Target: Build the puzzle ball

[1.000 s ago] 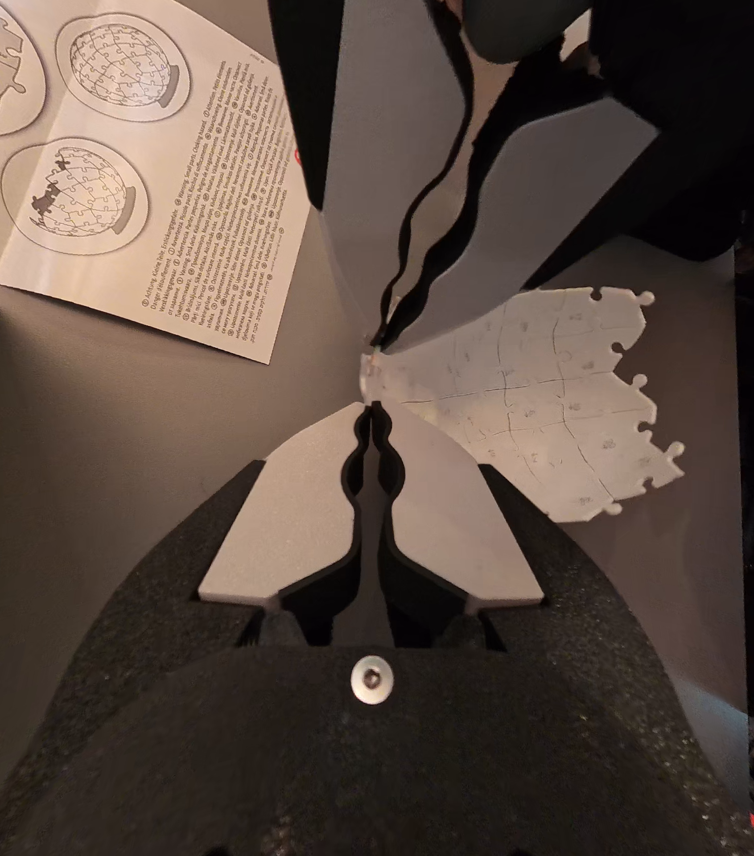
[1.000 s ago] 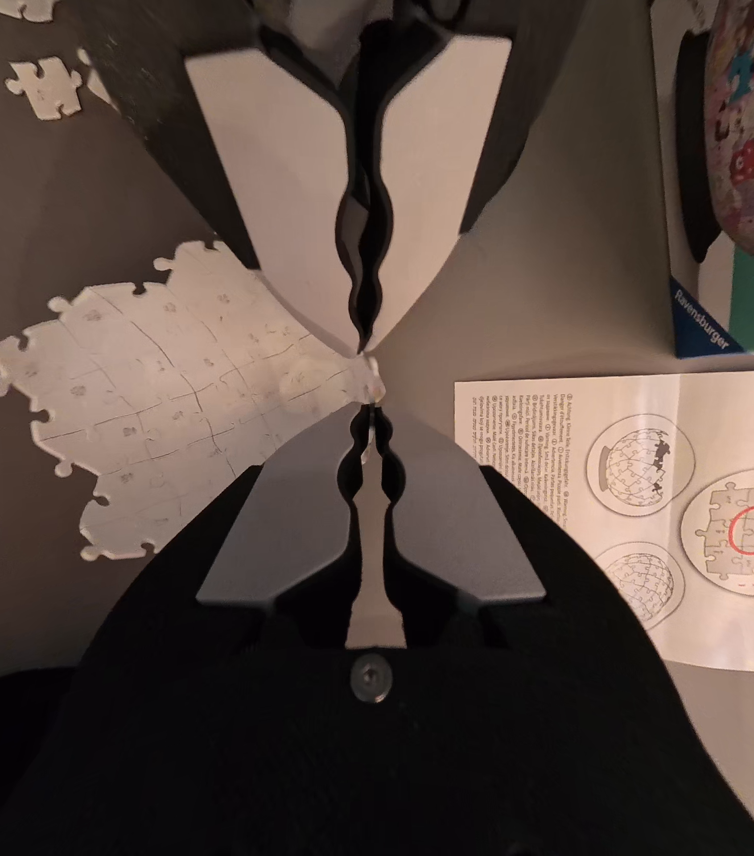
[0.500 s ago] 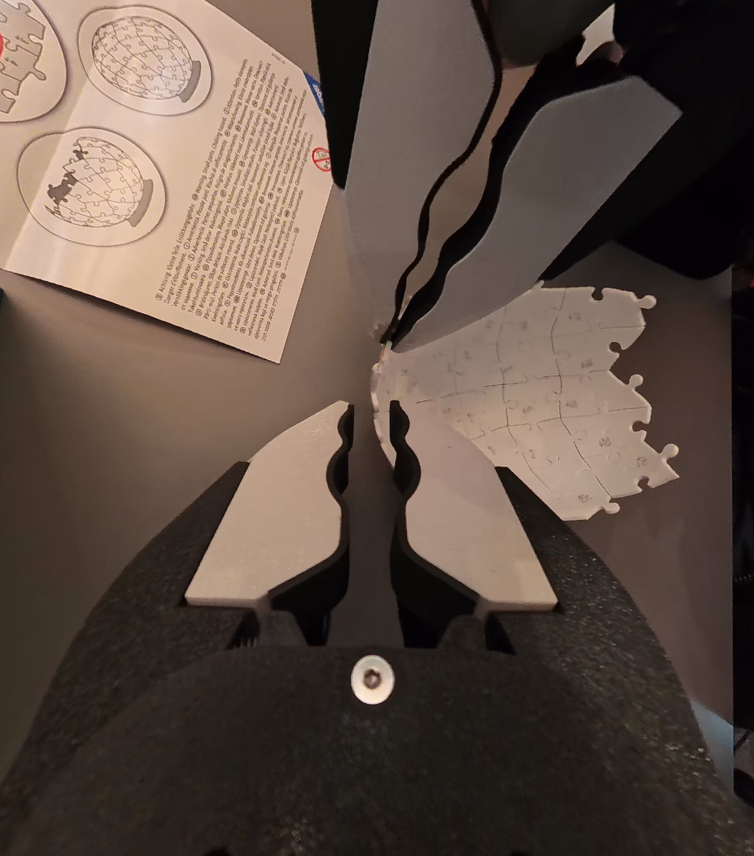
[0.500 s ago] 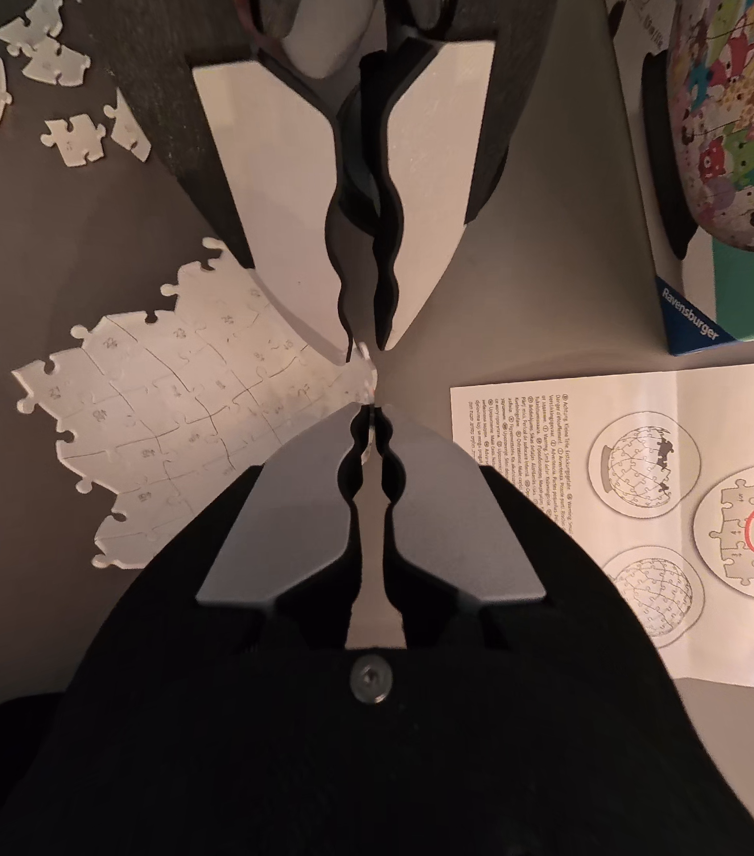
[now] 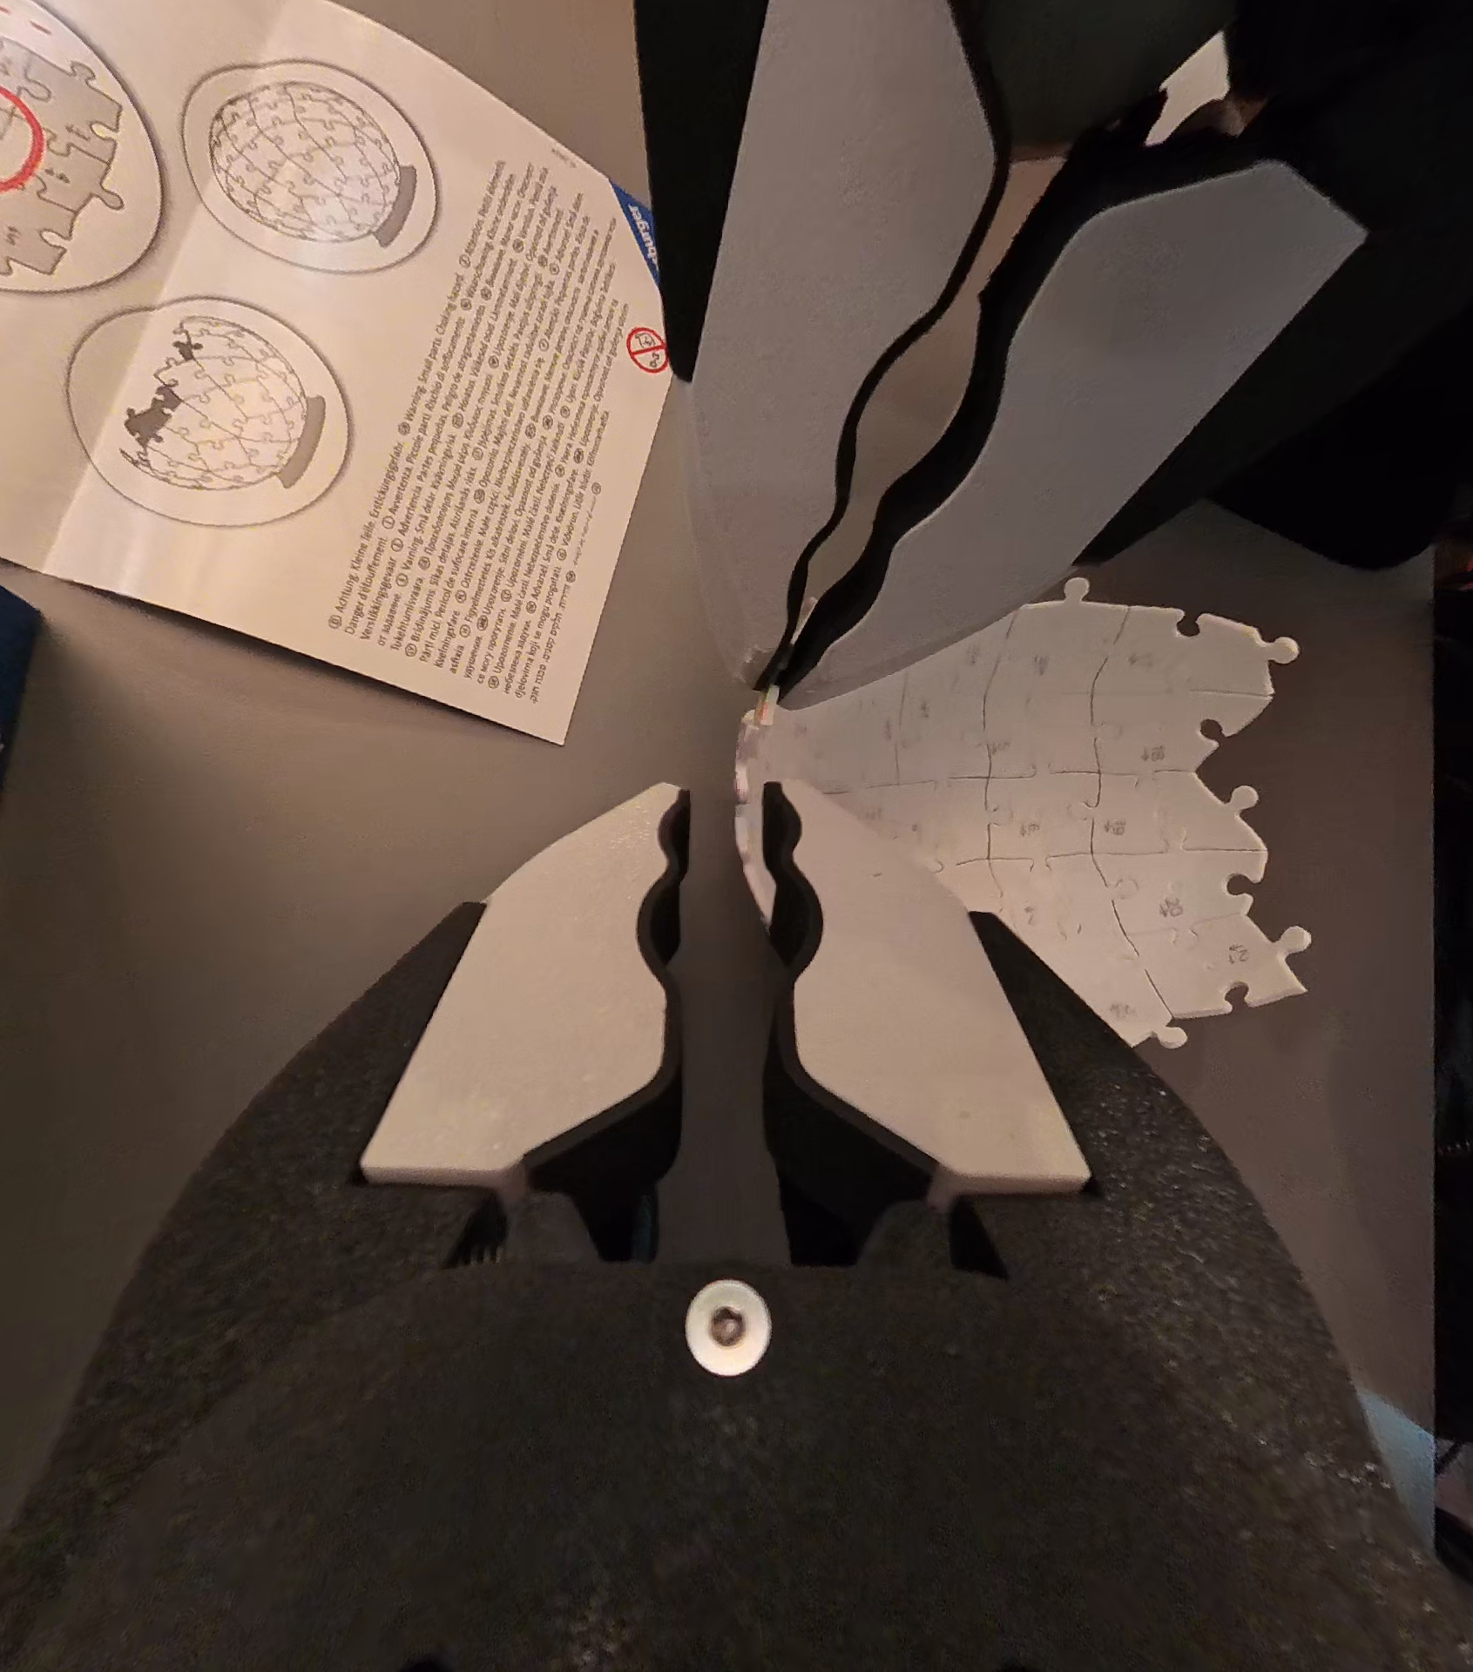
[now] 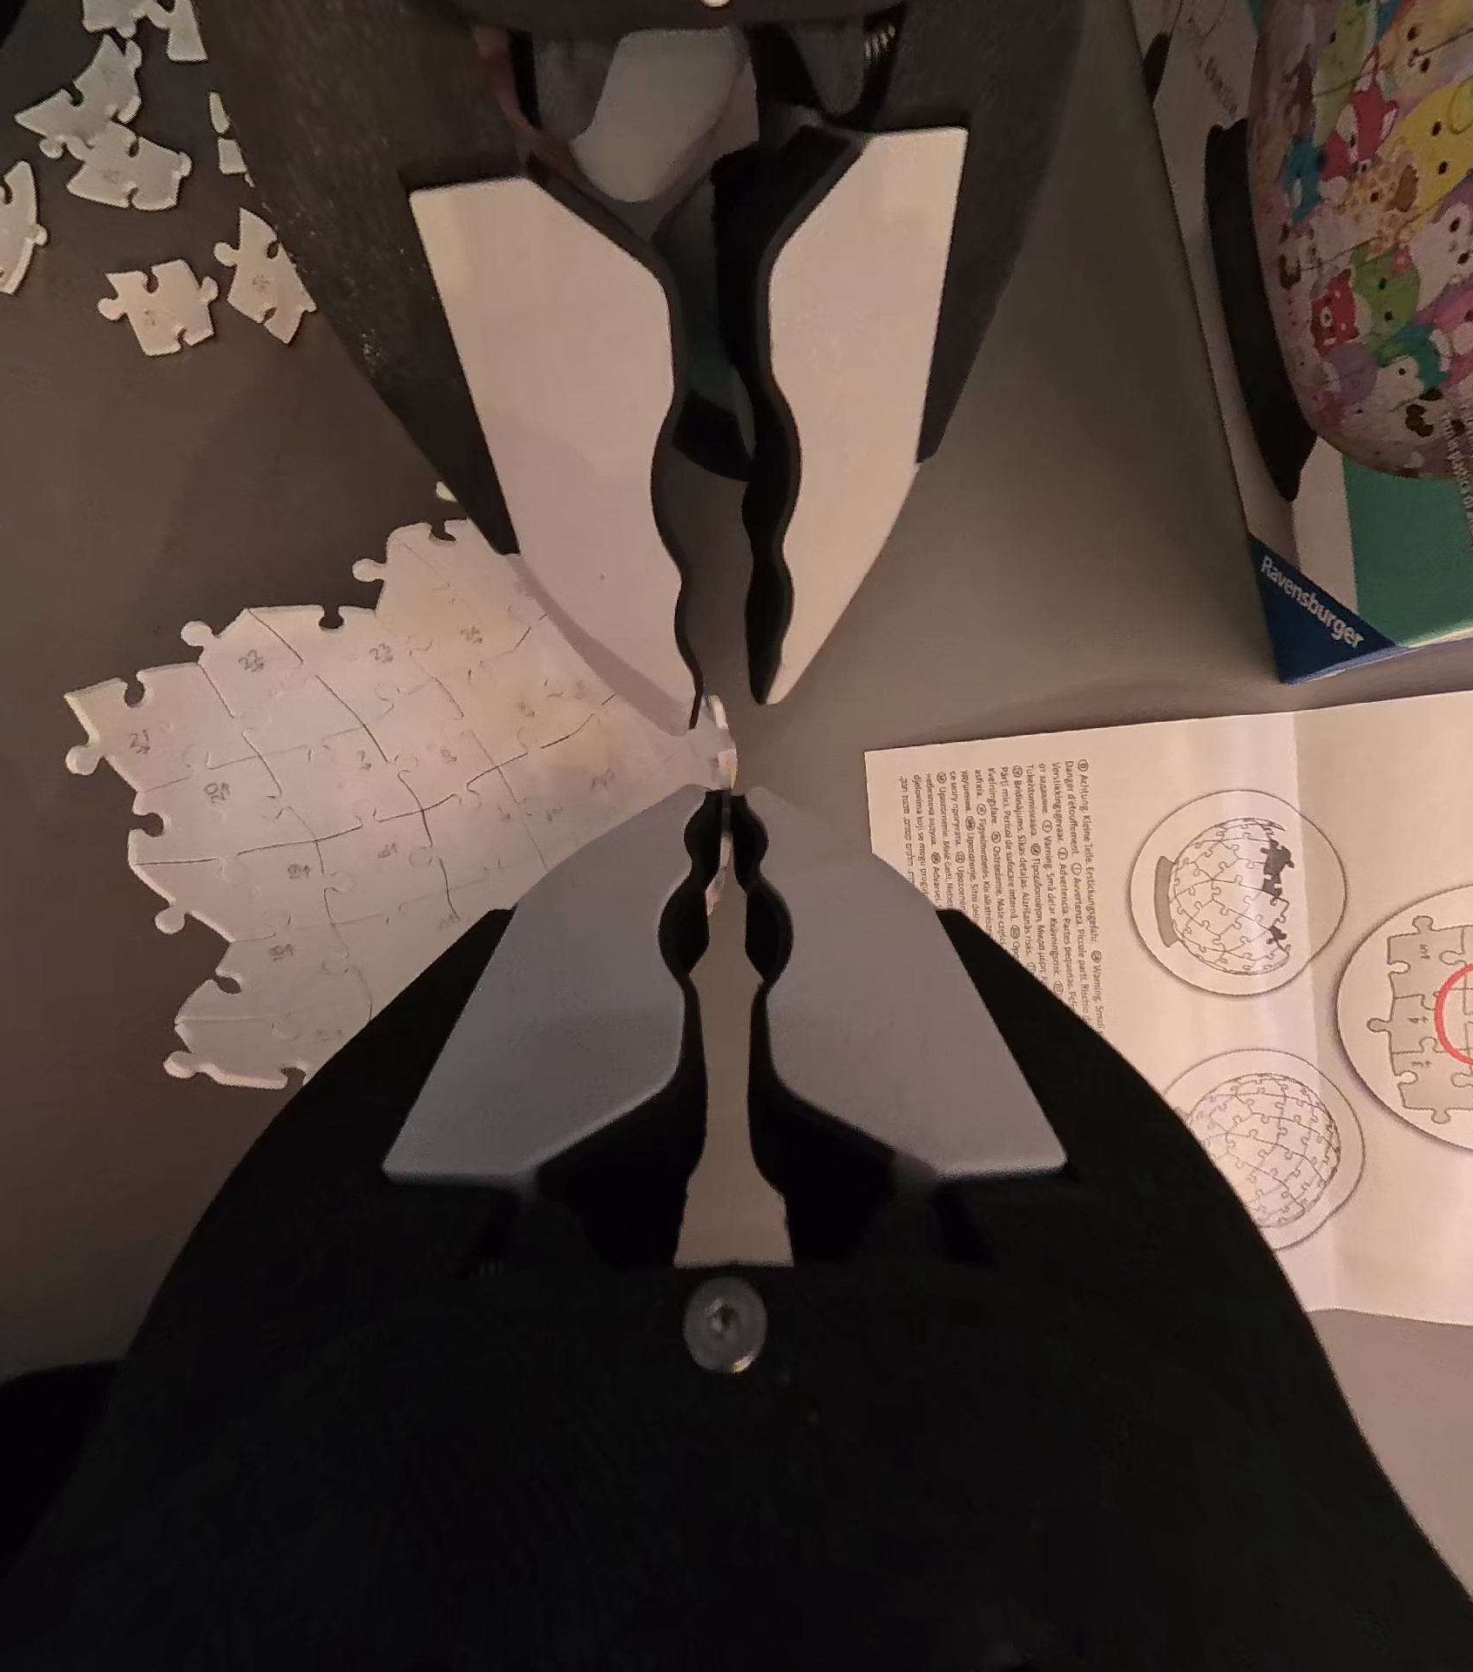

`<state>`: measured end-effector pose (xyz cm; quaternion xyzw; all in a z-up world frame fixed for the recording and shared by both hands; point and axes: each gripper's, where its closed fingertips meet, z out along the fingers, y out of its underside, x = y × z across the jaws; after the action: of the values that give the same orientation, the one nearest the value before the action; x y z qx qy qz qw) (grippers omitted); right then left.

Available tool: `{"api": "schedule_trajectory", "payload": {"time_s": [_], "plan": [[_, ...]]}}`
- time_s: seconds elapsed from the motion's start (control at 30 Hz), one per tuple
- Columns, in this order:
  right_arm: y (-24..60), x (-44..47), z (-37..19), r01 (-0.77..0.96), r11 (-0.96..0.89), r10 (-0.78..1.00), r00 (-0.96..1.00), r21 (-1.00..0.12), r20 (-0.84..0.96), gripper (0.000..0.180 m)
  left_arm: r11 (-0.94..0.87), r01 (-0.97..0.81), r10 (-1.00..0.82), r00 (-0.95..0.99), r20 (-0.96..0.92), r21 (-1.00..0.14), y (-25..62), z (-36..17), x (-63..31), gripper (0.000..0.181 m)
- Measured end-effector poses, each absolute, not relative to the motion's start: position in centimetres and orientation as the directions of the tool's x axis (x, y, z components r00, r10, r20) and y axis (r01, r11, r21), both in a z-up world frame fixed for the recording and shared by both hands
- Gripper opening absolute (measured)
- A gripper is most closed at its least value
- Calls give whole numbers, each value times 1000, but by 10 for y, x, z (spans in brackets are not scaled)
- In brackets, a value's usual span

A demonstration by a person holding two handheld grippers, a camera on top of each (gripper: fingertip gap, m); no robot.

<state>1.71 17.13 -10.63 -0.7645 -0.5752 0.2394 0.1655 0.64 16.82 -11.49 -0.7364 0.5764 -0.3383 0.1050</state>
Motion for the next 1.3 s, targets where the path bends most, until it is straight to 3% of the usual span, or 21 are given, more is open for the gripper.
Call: {"api": "schedule_trajectory", "payload": {"time_s": [0.43,1.3], "plan": [[170,25,-107,800,-303,952,239,-518,-189,3,-291,-807,-917,81,391,-514,167,-117,21,20],[176,39,-110,787,-338,941,280,-516,-188,3,-251,-848,-910,42,413,-467,165,-123,35,8]]}}
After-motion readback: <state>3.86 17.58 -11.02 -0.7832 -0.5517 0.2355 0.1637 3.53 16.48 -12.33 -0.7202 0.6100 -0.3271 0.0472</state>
